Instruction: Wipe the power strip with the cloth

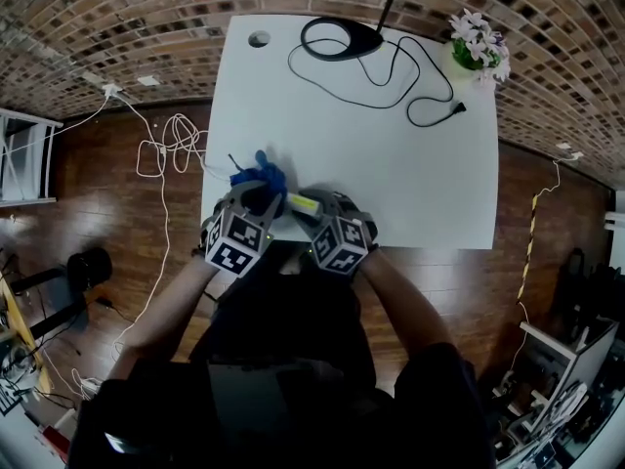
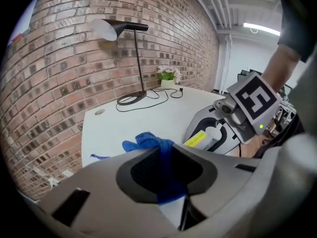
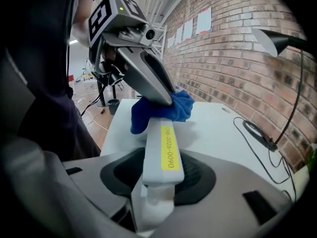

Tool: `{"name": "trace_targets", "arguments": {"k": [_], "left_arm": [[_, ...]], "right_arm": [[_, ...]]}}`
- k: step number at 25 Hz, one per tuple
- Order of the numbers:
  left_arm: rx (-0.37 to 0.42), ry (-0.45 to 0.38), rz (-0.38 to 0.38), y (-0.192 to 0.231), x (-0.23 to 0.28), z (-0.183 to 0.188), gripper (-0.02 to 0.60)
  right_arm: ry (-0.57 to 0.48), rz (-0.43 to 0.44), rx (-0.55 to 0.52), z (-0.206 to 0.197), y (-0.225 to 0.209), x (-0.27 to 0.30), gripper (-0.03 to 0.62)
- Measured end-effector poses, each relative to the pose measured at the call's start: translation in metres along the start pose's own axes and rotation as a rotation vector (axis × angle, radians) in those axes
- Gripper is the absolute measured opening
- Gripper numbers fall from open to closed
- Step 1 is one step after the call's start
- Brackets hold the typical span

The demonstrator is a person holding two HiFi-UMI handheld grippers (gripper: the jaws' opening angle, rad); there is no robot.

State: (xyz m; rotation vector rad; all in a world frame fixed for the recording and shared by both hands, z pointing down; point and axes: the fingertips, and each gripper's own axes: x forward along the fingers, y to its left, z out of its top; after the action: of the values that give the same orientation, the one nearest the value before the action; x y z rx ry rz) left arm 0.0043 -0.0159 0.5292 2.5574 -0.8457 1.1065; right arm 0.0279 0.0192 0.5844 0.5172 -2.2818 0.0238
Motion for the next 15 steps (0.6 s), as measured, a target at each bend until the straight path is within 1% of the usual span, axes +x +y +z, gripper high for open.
{"name": "trace_targets", "arguments": {"k": [4, 9, 15], "left_arm": [[0.006, -0.017, -0.002, -0.01, 0.002, 0.004, 0.086], [0.012, -0.031, -0.023, -0.025, 0.008, 0.01, 0.086], [0.03, -0.04, -0.07, -0.05, 0.017, 0.021, 0.086]], "right_arm": [[-0.006, -0.001, 0.012, 0.0, 0.0, 0.0, 0.156], [-0.011, 0.0, 0.028, 0.0, 0.0, 0.0, 0.155], [-0.014, 0.007, 0.054, -0.002, 0.0, -0.001, 0.15]]}}
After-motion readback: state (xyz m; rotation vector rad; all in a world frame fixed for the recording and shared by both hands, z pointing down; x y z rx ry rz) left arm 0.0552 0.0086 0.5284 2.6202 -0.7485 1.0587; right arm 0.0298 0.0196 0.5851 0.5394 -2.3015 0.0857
